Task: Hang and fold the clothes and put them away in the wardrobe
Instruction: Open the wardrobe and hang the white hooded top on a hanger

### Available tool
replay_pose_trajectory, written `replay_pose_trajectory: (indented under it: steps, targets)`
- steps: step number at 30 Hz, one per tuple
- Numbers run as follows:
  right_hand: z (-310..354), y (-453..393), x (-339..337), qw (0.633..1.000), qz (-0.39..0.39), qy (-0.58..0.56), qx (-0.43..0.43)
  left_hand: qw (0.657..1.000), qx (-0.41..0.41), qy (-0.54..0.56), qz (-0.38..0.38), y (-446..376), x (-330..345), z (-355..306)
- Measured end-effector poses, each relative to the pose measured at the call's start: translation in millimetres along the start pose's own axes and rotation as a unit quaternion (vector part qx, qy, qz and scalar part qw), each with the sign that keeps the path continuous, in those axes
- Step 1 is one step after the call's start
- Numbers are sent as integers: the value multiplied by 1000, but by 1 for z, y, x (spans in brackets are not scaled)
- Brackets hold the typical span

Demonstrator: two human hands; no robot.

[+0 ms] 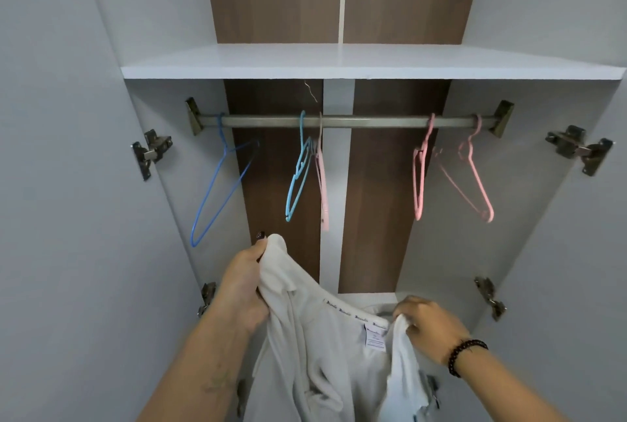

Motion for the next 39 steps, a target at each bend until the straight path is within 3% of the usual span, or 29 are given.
replay_pose_trajectory:
  steps: [8,11,17,20,23,25,30,34,39]
  targets:
    - [30,-72,-3,997,40,-53,-38,998,38,48,-24,-31,2,-25]
    - [47,-98,-15,985,40,-159,-51,996,54,63,-42,-42,9,-31]
    - [111,-132,-90,884,14,-453,-116,992,41,48,-105,-58,18,-24]
    - [153,-148,-111,833,82,-527,-145,985,46,58,-155,-62,6,-22]
    - [197,-168,-111,816,152,-536,-151,979,52,62,-186,-60,-12,-26]
    - [223,-186,-101,803,183,-554,-125,976,55,67,-198,-55,-24,-30]
    - [274,-248,-59,755,231,-613,35,971,69,74,-216,-43,-55,-49]
    - [299,-285,-39,782,208,-585,58,973,81,88,-197,-37,-74,-56]
    - [315,-300,-19,769,242,-588,65,979,62,105,-165,-33,-95,-54]
Point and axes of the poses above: each hand's wrist, its own y-axis away from the middle knuckle, its own x-axis out of the palm, z = x × y, the point moved 2 cm from there along -y, towards the middle knuckle, and after that the axes turned 1 degree about y, right-handed, at the moved point
